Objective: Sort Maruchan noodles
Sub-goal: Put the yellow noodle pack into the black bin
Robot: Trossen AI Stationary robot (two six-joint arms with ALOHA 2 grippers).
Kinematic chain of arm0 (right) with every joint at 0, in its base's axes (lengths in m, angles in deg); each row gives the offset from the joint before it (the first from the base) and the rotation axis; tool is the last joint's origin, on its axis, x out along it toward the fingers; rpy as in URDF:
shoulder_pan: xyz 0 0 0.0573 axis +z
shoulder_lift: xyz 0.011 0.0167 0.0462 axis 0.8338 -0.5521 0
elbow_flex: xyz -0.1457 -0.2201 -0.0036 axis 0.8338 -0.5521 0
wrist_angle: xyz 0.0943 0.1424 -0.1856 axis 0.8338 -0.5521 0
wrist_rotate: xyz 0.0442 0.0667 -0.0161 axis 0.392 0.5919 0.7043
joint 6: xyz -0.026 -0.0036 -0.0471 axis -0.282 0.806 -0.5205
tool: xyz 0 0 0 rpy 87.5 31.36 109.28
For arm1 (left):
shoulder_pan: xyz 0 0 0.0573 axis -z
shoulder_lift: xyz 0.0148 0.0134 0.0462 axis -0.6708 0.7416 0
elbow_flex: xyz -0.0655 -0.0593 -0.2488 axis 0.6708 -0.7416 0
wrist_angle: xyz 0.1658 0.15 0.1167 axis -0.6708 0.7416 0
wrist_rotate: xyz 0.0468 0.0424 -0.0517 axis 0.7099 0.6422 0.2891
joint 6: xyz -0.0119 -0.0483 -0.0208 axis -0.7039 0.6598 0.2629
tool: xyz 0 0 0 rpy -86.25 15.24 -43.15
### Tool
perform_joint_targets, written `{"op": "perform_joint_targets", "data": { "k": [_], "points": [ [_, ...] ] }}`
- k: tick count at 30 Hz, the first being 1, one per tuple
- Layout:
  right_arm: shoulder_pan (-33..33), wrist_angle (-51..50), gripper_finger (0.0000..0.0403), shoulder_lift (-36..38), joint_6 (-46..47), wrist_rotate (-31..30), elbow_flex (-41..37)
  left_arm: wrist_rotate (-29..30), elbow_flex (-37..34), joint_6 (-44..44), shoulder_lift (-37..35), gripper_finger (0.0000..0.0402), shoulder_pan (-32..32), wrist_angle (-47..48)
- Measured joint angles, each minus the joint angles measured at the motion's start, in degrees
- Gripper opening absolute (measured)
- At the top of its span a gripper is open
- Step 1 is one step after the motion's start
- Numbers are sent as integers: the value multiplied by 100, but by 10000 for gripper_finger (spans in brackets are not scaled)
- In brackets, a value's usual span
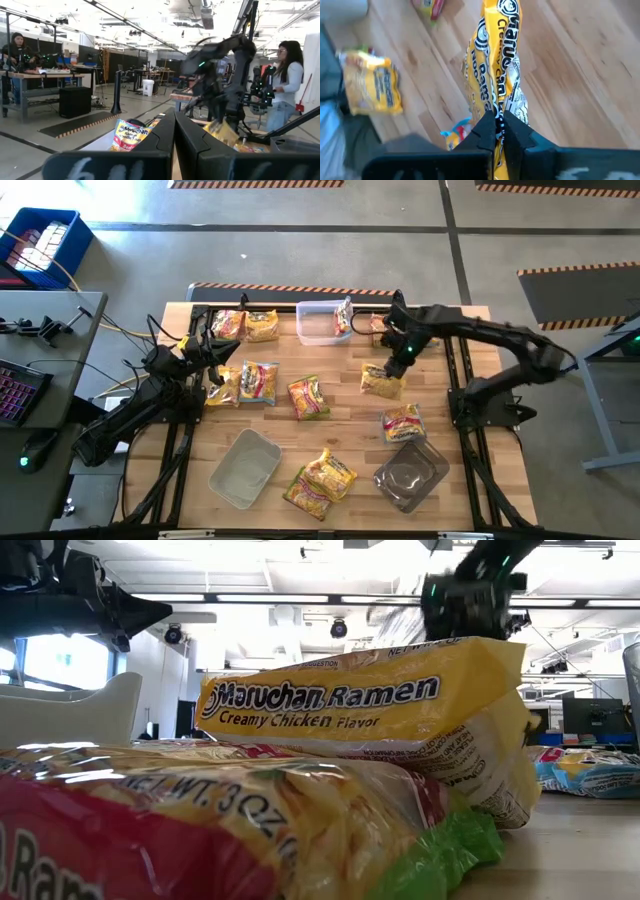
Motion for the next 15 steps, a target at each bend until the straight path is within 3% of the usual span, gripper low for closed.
{"op": "perform_joint_targets", "data": {
  "k": [4, 9, 15],
  "points": [
    [1205, 128, 0, 881, 1882, -991, 0, 0, 0, 13, 0, 3, 0, 0],
    [3298, 312, 0, 1636, 4256, -2608, 0, -2, 0, 108, 0, 3, 1, -83],
    [5728, 421, 0, 1469, 6517, -4445, 6, -24, 0, 111, 0, 3, 1, -111]
  ]
}}
